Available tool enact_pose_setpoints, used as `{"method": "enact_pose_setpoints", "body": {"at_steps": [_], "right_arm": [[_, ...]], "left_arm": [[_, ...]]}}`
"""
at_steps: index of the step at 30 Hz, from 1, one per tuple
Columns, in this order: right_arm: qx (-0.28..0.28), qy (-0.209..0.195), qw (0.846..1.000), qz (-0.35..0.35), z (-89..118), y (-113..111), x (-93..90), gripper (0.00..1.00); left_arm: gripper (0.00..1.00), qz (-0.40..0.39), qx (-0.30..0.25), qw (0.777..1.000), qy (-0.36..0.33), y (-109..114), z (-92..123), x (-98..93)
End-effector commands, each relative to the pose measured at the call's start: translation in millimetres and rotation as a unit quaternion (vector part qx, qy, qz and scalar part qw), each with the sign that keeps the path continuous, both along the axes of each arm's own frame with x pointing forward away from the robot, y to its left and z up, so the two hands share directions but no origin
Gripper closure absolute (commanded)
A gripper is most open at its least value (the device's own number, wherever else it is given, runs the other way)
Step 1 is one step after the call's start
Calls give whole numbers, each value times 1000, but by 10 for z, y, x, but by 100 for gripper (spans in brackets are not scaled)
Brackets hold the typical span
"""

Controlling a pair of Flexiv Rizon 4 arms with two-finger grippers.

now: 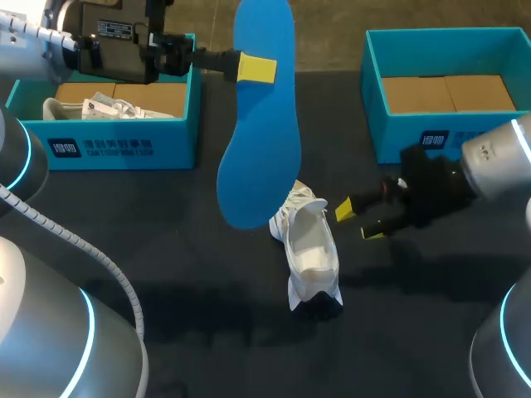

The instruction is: Take the shoe out of the shoebox, open the shoe tongue, remove and reinsert the insole, then place the shoe into the shoebox

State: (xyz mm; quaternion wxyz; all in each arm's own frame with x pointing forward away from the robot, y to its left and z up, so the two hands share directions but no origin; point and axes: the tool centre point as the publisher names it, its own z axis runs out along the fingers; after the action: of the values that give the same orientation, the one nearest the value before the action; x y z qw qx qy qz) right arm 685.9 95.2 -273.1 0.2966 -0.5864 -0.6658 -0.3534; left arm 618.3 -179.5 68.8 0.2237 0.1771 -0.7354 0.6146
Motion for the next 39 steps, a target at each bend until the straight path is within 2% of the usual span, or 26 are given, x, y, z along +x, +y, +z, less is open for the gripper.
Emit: {"method": "enact_pose_setpoints", "body": {"at_steps": [1, 5, 13, 18, 21, 26, 39], "right_arm": [[55, -1, 998, -8, 191, -19, 30, 0], [92, 7, 996, -12, 408, -15, 45, 0], [111, 32, 993, 0, 608, 81, 76, 0], [121, 44, 992, 4, 739, 108, 158, 0], [126, 49, 991, 3, 781, 116, 193, 0], [167, 72, 983, 6, 832, 131, 246, 0], [168, 73, 983, 7, 844, 139, 252, 0]], "left_arm": [[100, -1, 1, 1000, 0, -8, 0, 10], [100, -1, 1, 1000, 0, -8, 0, 10], [100, -1, 1, 1000, 0, -8, 0, 10], [100, -1, 1, 1000, 0, -8, 0, 10], [100, -1, 1, 1000, 0, -8, 0, 10], [100, -1, 1, 1000, 0, -8, 0, 10], [100, -1, 1, 1000, 0, -8, 0, 10]]}}
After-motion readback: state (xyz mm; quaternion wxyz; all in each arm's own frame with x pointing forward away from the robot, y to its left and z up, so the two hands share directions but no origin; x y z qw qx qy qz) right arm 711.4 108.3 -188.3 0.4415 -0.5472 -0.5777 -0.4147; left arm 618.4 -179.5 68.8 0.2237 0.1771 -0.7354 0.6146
